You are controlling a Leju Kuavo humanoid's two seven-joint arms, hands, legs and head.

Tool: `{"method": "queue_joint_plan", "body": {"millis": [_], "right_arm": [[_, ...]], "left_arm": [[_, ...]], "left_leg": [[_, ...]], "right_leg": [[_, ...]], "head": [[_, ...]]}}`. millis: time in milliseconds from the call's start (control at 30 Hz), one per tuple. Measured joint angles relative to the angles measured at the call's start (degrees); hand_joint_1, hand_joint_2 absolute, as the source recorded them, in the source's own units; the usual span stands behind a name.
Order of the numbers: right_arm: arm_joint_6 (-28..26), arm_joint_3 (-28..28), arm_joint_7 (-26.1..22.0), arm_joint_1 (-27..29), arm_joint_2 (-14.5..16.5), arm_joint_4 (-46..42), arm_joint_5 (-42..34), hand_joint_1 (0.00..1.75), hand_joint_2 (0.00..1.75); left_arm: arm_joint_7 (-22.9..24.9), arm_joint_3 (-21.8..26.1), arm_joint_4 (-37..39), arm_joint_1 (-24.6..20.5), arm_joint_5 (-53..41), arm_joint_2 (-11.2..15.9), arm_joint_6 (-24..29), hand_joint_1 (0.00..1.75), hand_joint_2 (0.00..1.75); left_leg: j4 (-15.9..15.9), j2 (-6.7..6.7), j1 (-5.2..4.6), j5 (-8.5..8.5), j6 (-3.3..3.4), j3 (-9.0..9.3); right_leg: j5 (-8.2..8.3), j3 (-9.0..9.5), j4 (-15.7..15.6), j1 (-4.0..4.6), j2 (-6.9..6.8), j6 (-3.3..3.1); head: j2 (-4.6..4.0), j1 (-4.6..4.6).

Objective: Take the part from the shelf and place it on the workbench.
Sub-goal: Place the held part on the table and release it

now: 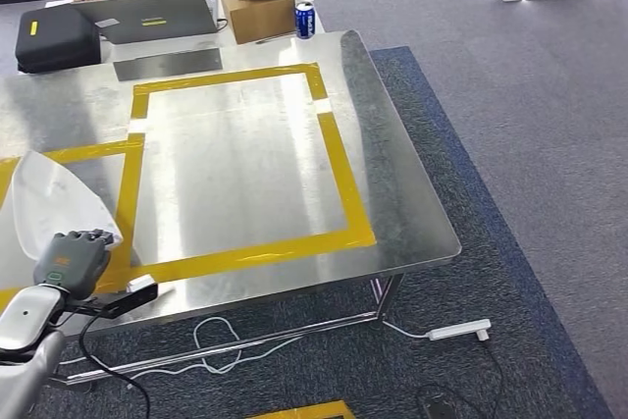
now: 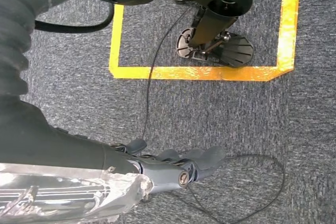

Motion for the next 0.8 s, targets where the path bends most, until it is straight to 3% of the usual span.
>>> {"method": "queue_joint_plan", "body": {"millis": [300,800], "right_arm": [[0.00,0.06,-0.07,-0.01,0.00,0.00,0.01,0.00,1.75],[-0.08,0.14,0.13,-0.05,0.00,0.00,0.33,0.00,1.75]], "left_arm": [[0.08,4.10,-0.15,1.75,0.14,1.87,-1.04,1.75,1.75],[-2.11,5.60,-2.99,4.41,1.08,2.42,-1.18,1.75,1.75]], "left_leg": [[0.00,0.00,0.00,0.00,0.00,0.00],[0.00,0.00,0.00,0.00,0.00,0.00]], "right_leg": [[0.00,0.02,0.00,0.01,-0.02,0.00],[0.00,0.03,-0.03,0.00,-0.02,0.00]], "head": [[0.00,0.01],[0.01,0.00]]}}
